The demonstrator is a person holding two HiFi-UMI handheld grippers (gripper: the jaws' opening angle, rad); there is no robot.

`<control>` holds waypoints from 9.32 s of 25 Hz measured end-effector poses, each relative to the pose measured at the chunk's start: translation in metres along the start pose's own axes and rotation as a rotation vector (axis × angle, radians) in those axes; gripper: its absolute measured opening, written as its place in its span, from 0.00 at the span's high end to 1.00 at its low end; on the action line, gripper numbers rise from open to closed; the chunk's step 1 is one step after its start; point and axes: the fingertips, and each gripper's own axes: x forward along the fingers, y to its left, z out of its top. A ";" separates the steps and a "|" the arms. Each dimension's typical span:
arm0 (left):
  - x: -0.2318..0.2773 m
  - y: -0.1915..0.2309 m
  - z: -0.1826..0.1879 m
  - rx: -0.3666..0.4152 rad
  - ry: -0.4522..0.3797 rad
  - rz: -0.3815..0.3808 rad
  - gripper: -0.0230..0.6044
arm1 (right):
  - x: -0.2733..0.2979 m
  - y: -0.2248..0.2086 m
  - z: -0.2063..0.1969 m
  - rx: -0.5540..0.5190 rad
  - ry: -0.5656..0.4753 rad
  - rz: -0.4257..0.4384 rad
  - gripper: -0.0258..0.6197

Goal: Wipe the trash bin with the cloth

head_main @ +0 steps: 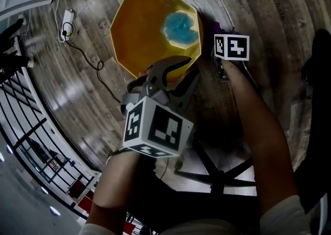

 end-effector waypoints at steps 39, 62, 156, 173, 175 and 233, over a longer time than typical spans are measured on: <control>0.013 0.013 -0.023 -0.057 0.146 0.028 0.92 | -0.209 0.115 0.033 0.219 -0.475 0.466 0.74; 0.011 0.011 -0.020 -0.079 0.140 0.006 0.93 | -0.113 0.074 0.015 0.254 -0.356 0.268 0.74; 0.016 -0.001 -0.016 0.011 0.073 -0.044 0.93 | -0.177 0.090 0.083 0.219 -0.380 0.554 0.74; 0.015 0.002 -0.011 -0.006 0.040 -0.049 0.93 | -0.072 0.043 0.055 0.170 -0.209 0.386 0.74; 0.016 0.001 -0.009 -0.009 0.037 -0.049 0.93 | -0.059 0.036 0.048 0.157 -0.183 0.358 0.74; 0.032 0.029 -0.010 -0.226 0.138 0.079 0.93 | -0.167 0.101 0.070 0.058 -0.394 0.568 0.74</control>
